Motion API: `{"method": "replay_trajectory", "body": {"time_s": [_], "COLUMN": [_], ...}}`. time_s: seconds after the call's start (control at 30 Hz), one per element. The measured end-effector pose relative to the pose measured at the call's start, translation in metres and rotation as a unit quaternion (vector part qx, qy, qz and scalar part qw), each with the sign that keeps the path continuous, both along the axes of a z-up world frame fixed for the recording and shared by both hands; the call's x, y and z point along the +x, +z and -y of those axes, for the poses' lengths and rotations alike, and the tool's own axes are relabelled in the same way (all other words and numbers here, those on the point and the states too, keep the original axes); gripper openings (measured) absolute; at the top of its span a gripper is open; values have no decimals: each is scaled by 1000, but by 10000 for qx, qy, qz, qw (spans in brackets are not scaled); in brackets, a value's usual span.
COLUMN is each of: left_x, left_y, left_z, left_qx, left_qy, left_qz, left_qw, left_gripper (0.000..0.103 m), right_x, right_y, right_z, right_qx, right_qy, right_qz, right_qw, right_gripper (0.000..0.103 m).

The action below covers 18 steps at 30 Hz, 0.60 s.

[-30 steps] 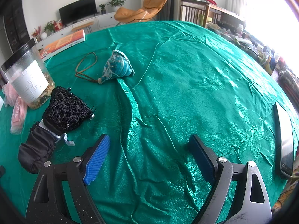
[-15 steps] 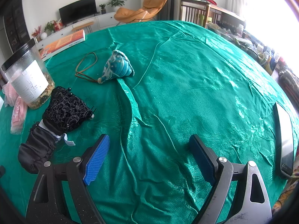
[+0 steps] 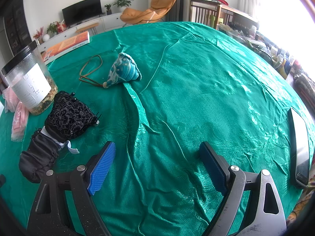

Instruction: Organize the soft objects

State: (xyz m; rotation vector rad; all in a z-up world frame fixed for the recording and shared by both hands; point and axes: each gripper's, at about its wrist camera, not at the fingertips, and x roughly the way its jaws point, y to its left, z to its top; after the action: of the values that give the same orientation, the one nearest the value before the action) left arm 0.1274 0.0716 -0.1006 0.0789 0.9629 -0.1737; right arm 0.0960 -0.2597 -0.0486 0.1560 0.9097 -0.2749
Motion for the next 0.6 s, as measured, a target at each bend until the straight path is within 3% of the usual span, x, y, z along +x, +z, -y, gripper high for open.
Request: {"method": "replay_trajectory", "body": {"time_s": [0.4,0.5,0.6], "left_x": [2,16,45], "left_y": [0,2,23], "left_z": [1,3,-1], "left_qx": [-2,19,-644], "left_qy": [-6,-30,-19], "left_qz": [-33,-306,-485], "left_qw": [10000,9995,9967], "left_gripper": [103,103,103], "right_x": [0,-1,-1], "right_y": [0,0,0], "right_z": [0,0,0], "right_qx": [0,0,-1], "right_qy": [-1,-1,-1], "right_qz": [1,1,1], "right_qw": [10000,10000,10000], "right_gripper": [89,89,89]}}
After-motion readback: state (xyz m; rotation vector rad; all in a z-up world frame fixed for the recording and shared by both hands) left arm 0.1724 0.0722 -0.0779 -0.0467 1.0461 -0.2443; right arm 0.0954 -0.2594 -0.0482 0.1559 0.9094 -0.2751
